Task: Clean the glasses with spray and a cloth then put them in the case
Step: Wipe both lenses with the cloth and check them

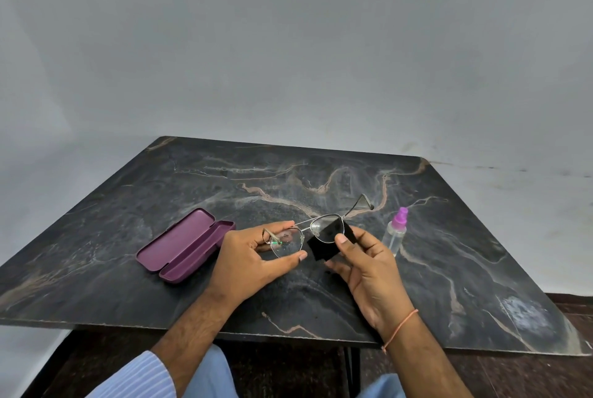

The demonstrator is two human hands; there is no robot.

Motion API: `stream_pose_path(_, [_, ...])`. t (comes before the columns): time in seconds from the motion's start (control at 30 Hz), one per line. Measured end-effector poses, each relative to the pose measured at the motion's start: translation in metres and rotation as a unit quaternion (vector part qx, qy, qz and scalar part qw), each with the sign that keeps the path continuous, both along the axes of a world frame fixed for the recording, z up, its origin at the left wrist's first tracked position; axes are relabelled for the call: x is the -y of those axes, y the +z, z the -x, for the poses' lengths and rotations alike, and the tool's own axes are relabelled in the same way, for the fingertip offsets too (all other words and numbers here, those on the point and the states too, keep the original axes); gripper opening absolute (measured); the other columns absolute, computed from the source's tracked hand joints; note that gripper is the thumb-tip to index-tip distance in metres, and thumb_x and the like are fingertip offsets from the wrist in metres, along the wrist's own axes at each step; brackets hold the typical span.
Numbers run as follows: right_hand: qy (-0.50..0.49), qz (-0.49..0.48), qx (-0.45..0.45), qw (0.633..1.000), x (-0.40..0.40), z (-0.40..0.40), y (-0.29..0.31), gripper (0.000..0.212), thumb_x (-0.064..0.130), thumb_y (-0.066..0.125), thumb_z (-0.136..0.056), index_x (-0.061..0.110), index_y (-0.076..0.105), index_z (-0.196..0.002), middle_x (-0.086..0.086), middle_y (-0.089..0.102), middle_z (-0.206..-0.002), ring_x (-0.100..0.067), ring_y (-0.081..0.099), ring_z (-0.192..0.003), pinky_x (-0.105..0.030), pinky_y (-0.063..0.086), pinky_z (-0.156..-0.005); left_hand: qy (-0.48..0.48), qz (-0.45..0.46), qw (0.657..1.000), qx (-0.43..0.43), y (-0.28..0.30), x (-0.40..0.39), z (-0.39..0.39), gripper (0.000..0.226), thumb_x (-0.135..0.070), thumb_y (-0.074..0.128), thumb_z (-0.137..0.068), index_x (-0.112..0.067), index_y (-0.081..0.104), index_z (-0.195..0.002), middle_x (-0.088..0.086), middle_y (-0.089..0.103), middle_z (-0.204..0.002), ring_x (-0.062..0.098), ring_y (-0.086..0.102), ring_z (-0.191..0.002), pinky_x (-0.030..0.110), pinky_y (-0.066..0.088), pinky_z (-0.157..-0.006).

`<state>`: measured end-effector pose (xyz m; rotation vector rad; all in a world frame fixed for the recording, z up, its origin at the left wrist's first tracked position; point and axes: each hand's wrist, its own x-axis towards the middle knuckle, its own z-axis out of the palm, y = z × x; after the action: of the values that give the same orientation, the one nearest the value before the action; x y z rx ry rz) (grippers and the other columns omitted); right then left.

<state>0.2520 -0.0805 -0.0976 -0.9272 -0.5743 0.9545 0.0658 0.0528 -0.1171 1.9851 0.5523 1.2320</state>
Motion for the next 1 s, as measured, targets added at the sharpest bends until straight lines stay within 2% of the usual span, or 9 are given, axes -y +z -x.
stream_pose_path(0.17, [0.001, 0.001, -0.005, 1.000, 0.000, -0.002, 0.000, 0.026, 0.017, 0.083, -0.084, 0.011, 0.086, -0.109, -0.019, 0.082, -0.114, -0.020, 0.081, -0.089, -0.029, 0.067, -0.073, -0.002, -0.004, 1.000, -0.004, 0.001, 0.001, 0.000, 0.060, -0.028, 0.105, -0.075, -0.029, 0.082, -0.130, -0.021, 0.085, -0.119, 0.001, 0.082, -0.110, 0.018, 0.063, -0.098])
stream_pose_path(0.27, [-0.026, 0.010, -0.017, 0.999, -0.002, -0.002, 0.000, 0.017, 0.013, 0.082, -0.082, 0.013, 0.088, -0.097, -0.015, 0.084, -0.100, -0.018, 0.081, -0.079, -0.028, 0.067, -0.068, -0.013, -0.010, 1.000, -0.021, 0.002, 0.002, 0.000, 0.062, -0.027, 0.105, -0.076, -0.031, 0.081, -0.133, -0.025, 0.083, -0.121, -0.002, 0.081, -0.111, 0.017, 0.063, -0.096])
stream_pose_path(0.37, [-0.052, 0.028, -0.022, 0.998, -0.006, -0.001, 0.001, 0.012, 0.015, 0.083, -0.079, 0.016, 0.089, -0.090, -0.015, 0.085, -0.097, -0.018, 0.081, -0.075, -0.029, 0.067, -0.065, -0.016, -0.009, 0.999, -0.036, 0.002, 0.003, 0.001, 0.067, -0.027, 0.104, -0.077, -0.033, 0.078, -0.139, -0.026, 0.082, -0.121, -0.004, 0.080, -0.112, 0.018, 0.063, -0.097])
stream_pose_path(0.47, [-0.061, 0.046, -0.027, 0.997, -0.008, 0.000, 0.002, 0.009, 0.010, 0.082, -0.084, 0.014, 0.089, -0.087, -0.015, 0.085, -0.095, -0.017, 0.081, -0.073, -0.027, 0.066, -0.062, 0.006, -0.056, 0.997, -0.046, 0.003, 0.005, 0.002, 0.069, -0.030, 0.102, -0.079, -0.031, 0.075, -0.143, -0.026, 0.079, -0.125, -0.008, 0.078, -0.112, 0.016, 0.063, -0.097])
stream_pose_path(0.57, [-0.085, 0.055, -0.040, 0.994, -0.010, -0.002, 0.002, 0.015, 0.001, 0.077, -0.094, 0.009, 0.088, -0.088, -0.015, 0.084, -0.091, -0.016, 0.080, -0.068, -0.028, 0.066, -0.060, 0.025, -0.106, 0.992, -0.057, 0.005, 0.005, 0.004, 0.068, -0.034, 0.100, -0.082, -0.028, 0.075, -0.144, -0.023, 0.079, -0.126, -0.008, 0.078, -0.111, 0.017, 0.062, -0.099])
stream_pose_path(0.67, [-0.104, 0.054, -0.045, 0.992, -0.012, -0.001, 0.003, 0.033, -0.001, 0.076, -0.095, 0.019, 0.088, -0.072, -0.009, 0.083, -0.081, -0.013, 0.077, -0.061, -0.027, 0.066, -0.059, 0.046, -0.145, 0.986, -0.067, 0.007, 0.005, 0.007, 0.063, -0.041, 0.096, -0.084, -0.020, 0.077, -0.141, -0.015, 0.079, -0.132, -0.005, 0.077, -0.117, 0.019, 0.060, -0.105])
stream_pose_path(0.77, [-0.118, 0.050, -0.052, 0.990, -0.013, -0.001, 0.003, 0.036, -0.001, 0.077, -0.095, 0.022, 0.087, -0.068, -0.006, 0.082, -0.076, -0.011, 0.075, -0.059, -0.028, 0.066, -0.058, 0.051, -0.164, 0.982, -0.075, 0.009, 0.006, 0.008, 0.063, -0.047, 0.090, -0.086, -0.014, 0.078, -0.139, -0.009, 0.080, -0.132, -0.001, 0.077, -0.119, 0.017, 0.059, -0.107])
stream_pose_path(0.9, [-0.101, 0.034, -0.041, 0.993, -0.010, 0.003, 0.004, 0.025, 0.007, 0.080, -0.093, 0.023, 0.088, -0.077, -0.004, 0.082, -0.082, -0.009, 0.075, -0.061, -0.028, 0.066, -0.062, 0.060, -0.154, 0.983, -0.078, 0.008, 0.005, 0.006, 0.062, -0.037, 0.100, -0.079, -0.013, 0.082, -0.133, -0.006, 0.085, -0.124, -0.002, 0.079, -0.113, 0.022, 0.063, -0.100])
stream_pose_path(1.0, [-0.074, 0.010, -0.023, 0.997, -0.006, 0.009, 0.005, 0.004, 0.021, 0.086, -0.083, 0.022, 0.088, -0.086, -0.003, 0.081, -0.085, -0.008, 0.073, -0.065, -0.027, 0.067, -0.065, 0.060, -0.108, 0.990, -0.060, 0.007, 0.004, 0.003, 0.062, -0.036, 0.102, -0.077, -0.018, 0.083, -0.132, -0.011, 0.084, -0.123, -0.004, 0.079, -0.114, 0.022, 0.063, -0.102])
